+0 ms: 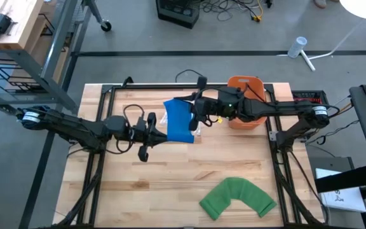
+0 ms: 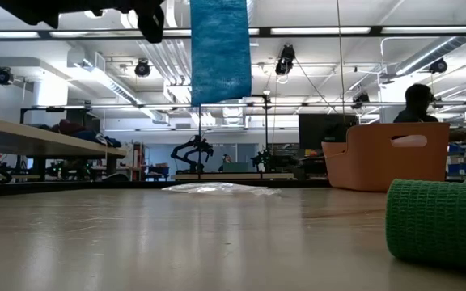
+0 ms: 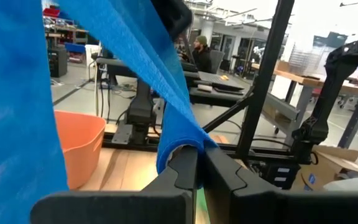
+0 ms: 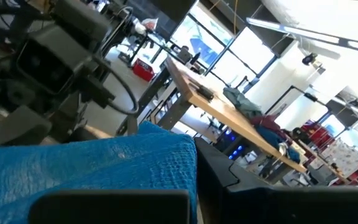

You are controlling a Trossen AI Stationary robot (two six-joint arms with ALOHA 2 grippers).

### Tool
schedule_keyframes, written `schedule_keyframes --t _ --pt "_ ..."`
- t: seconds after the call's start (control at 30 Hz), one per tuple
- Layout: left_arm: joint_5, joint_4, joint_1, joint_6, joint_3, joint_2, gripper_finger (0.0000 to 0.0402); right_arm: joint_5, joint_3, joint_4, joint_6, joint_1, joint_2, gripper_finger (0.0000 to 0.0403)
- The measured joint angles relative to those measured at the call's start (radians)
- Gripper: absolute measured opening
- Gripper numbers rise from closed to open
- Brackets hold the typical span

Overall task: Roll bandage
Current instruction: Roll the blue bandage

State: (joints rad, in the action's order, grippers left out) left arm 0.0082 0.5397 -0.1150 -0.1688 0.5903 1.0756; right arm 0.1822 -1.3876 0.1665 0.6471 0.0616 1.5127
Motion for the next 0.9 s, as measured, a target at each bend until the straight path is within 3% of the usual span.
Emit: schedule_keyframes --t 0.1,0.53,0.9 --pt "0.005 -0.009 -0.001 0.023 0.000 0.000 0.0004 0.001 -0.006 -0.002 0.009 0.000 -0.011 0.0000" --pt "0.212 0.062 -0.034 0.116 0.005 0.000 0.0002 0.001 -0.007 -0.063 -0.046 0.002 -0.023 0.0000" --pt "0.210 0.071 -0.054 0.132 0.005 -0.042 0.0002 0.001 0.005 -0.088 -0.088 0.002 -0.059 0.0000"
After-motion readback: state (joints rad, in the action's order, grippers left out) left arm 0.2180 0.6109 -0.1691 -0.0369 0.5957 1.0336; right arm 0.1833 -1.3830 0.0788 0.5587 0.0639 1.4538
